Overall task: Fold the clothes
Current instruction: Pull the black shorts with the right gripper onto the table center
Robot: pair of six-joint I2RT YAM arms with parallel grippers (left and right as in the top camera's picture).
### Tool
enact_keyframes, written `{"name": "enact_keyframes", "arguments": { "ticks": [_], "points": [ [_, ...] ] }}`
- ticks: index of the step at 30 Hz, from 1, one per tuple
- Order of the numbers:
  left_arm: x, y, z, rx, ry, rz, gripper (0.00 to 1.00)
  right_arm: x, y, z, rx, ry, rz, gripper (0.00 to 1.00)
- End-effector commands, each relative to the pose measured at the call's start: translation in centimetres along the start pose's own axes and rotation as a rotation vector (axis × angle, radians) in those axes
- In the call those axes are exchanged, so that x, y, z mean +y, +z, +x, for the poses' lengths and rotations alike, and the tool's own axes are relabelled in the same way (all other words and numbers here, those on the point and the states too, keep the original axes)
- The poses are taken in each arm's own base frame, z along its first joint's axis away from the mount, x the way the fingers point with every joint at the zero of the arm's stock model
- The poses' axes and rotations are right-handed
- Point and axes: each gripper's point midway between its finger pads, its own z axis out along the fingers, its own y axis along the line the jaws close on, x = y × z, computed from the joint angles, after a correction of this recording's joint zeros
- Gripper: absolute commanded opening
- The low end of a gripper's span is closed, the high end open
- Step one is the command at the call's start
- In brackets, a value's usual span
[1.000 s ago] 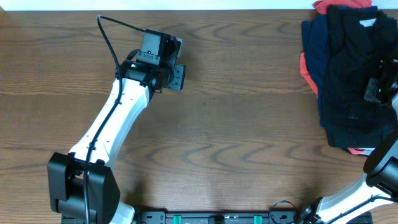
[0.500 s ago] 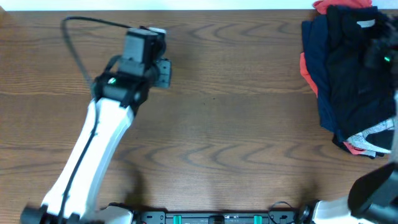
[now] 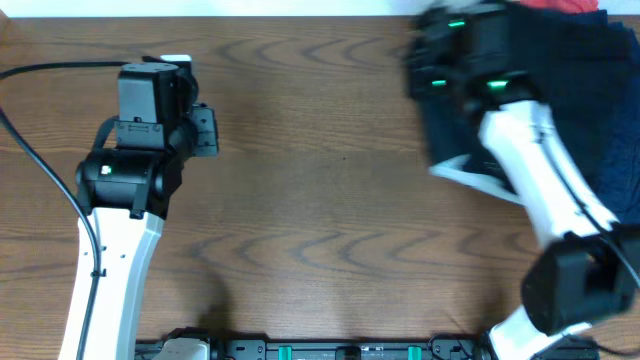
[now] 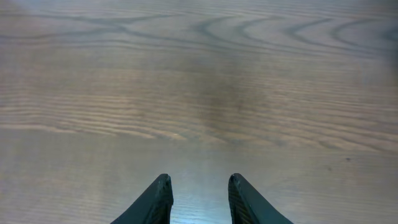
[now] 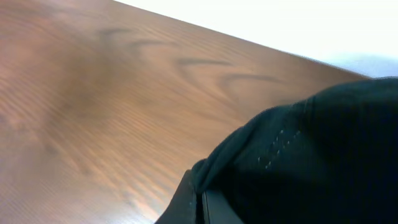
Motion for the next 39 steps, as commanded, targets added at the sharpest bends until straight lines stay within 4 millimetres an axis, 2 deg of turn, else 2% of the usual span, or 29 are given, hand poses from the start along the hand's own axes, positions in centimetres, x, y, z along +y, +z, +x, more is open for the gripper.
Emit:
{"name": "enact_keyframes", "arguments": {
  "ticks": [1,4,6,10,16,21,23,24,25,26,28,30,33,36,39],
  "points": [
    [1.3,-0.5,-0.4,-0.012,-0.034,-0.035,0.33,6.1,3.8,1.2,0.024,-0.014,-0.13,0.01],
    [2.1,-0.5,-0.3,-0.006,-0.05,-0.051,0.33,10.7,7.1,2.8,0.032,-0.055,-0.219,0.01],
    [2.5,-0.4,-0.1,0.0,-0.057,-0.059,0.32,13.9,8.6,3.9,0.039,-0.073,-0.293,0.01],
    [3.4,-0.4,0.2,0.016,-0.075,-0.079,0.33,19.5,10.1,6.3,0.066,-0.114,-0.392,0.01],
    [5.1,-0.5,0.6,0.028,-0.108,-0.112,0.33,26.3,9.6,9.1,0.107,-0.195,-0.487,0.01],
    [6.5,-0.5,0.7,0.029,-0.139,-0.14,0.32,29.7,8.6,9.4,0.099,-0.238,-0.555,0.01],
    [6.8,-0.5,0.7,0.029,-0.147,-0.146,0.33,30.3,8.2,9.0,0.092,-0.244,-0.565,0.04],
    [6.9,-0.5,0.7,0.029,-0.149,-0.149,0.33,30.3,8.1,8.6,0.095,-0.244,-0.557,0.16],
    [6.9,-0.5,0.8,0.031,-0.149,-0.149,0.33,29.9,8.0,8.2,0.102,-0.246,-0.55,0.34],
    [6.9,-0.5,0.8,0.033,-0.149,-0.149,0.33,29.5,7.9,7.7,0.109,-0.242,-0.542,0.6],
    [6.9,-0.5,1.0,0.039,-0.148,-0.149,0.33,27.9,7.2,6.1,0.138,-0.23,-0.512,0.97],
    [6.9,-0.4,1.2,0.048,-0.149,-0.148,0.33,25.9,6.2,4.6,0.172,-0.212,-0.476,0.99],
    [6.8,-0.2,1.6,0.058,-0.174,-0.142,0.33,21.2,4.5,2.8,0.25,-0.155,-0.352,0.99],
    [5.8,0.6,2.0,0.082,-0.175,-0.084,0.33,15.6,3.1,3.0,0.35,-0.069,-0.201,0.99],
    [4.4,1.9,2.6,0.124,-0.178,-0.009,0.33,10.1,2.1,4.8,0.453,0.044,-0.078,0.99]
  ]
}}
